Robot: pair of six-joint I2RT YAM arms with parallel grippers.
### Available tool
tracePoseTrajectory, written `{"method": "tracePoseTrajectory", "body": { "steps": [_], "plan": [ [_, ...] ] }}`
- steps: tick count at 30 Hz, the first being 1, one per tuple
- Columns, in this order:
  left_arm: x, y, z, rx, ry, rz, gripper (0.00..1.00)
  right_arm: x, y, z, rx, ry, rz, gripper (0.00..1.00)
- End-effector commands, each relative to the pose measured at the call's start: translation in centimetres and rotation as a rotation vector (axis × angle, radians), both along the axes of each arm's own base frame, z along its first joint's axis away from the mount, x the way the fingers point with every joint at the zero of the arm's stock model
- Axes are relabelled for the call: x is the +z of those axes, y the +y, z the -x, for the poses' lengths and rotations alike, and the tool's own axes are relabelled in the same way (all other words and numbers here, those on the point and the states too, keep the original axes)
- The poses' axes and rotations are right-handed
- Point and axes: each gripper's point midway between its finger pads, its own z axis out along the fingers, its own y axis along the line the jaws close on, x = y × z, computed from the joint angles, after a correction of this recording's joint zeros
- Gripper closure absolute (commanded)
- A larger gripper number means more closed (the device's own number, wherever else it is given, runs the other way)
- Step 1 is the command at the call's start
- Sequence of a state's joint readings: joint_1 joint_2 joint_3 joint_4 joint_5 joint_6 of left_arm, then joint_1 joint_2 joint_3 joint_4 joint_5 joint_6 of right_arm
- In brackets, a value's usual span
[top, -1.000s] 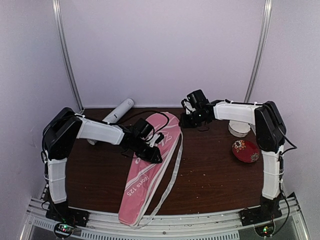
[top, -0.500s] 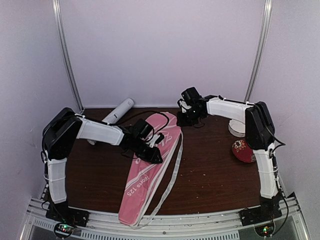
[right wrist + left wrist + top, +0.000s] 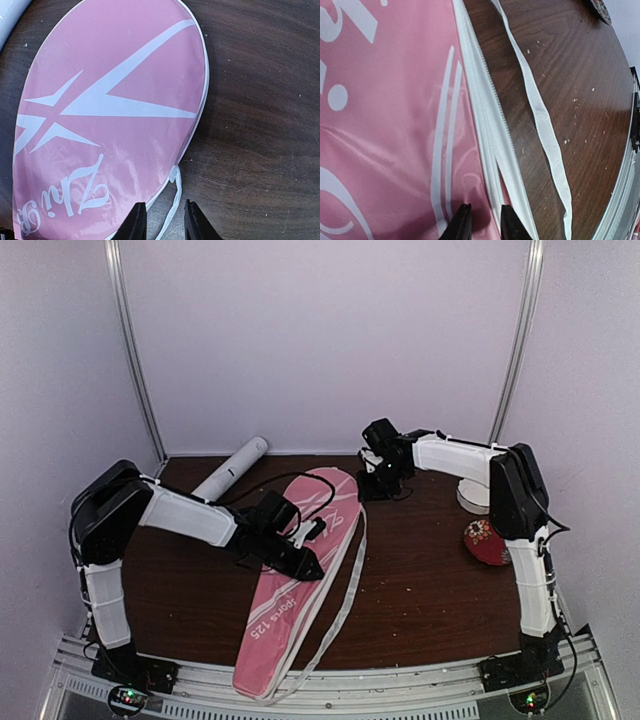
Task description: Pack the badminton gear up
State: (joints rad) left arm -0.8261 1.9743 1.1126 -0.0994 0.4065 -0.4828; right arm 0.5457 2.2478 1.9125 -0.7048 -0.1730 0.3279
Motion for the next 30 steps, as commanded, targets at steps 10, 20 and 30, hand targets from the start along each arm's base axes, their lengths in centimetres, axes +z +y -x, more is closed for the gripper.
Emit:
{"method": "tracePoseTrajectory", "body": {
  "steps": [10,20,30],
  "plan": [
    [-6.9,5.5,7.3,-0.024,0.229,-0.204,0.77,-0.1,0.7,0.0,-0.029,0.013,0.056,0.72],
    [-6.7,5.3,7.2,-0.019,0.223,-0.184,0.77,-1.2,0.0,-0.4,-0.136,0.047,0.068,0.76],
    [-6.6,5.0,7.2,-0.022,0.216,-0.166,0.78,-1.8,-0.2,-0.9,-0.237,0.037,0.054,0.75]
  ]
}}
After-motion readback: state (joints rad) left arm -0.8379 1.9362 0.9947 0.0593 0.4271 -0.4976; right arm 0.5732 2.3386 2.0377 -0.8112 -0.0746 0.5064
